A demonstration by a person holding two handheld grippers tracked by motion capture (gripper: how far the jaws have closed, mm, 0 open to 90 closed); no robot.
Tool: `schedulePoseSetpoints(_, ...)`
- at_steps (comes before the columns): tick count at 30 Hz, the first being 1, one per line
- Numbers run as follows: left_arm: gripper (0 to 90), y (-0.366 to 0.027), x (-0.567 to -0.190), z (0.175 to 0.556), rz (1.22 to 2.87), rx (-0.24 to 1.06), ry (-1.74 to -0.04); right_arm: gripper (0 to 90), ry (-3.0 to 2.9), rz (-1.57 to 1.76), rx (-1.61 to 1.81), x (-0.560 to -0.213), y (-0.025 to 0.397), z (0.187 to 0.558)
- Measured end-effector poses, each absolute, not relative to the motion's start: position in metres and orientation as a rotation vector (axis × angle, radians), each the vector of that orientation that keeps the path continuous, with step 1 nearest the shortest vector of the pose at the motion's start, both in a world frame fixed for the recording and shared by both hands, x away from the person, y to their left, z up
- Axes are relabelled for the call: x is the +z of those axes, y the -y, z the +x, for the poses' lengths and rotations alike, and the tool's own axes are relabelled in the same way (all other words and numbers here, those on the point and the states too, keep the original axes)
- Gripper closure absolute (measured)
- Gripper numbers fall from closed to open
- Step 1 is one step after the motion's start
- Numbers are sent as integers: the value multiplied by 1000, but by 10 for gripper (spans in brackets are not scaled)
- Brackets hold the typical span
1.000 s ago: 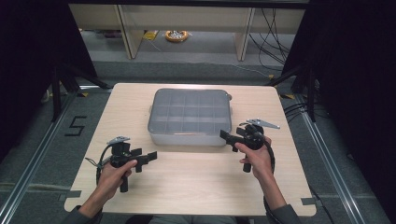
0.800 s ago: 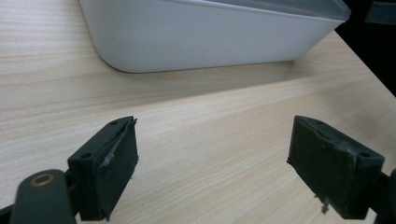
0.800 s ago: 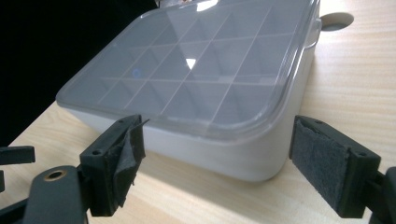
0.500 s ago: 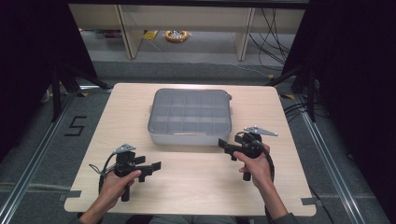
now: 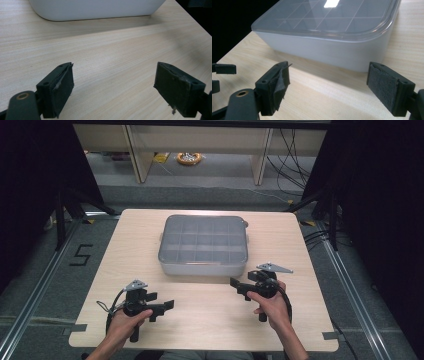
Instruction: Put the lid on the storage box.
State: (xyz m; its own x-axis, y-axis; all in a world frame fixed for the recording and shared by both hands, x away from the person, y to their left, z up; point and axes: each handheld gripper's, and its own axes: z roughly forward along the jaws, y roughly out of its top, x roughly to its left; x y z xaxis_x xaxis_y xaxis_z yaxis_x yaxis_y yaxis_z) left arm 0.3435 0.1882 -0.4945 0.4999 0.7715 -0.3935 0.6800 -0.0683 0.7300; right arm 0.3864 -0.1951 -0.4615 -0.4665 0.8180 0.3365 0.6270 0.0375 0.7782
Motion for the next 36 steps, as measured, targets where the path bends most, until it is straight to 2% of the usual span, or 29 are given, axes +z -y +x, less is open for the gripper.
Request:
schedulePoseSetpoints(21, 150, -182, -496, 320, 1816, 105, -1173, 195, -2193, 1475, 1417, -475, 188, 349)
schedulePoseSetpoints(36, 150, -181, -499, 302, 1846, 98, -1155, 195, -2223, 1427, 1351, -486, 197, 323)
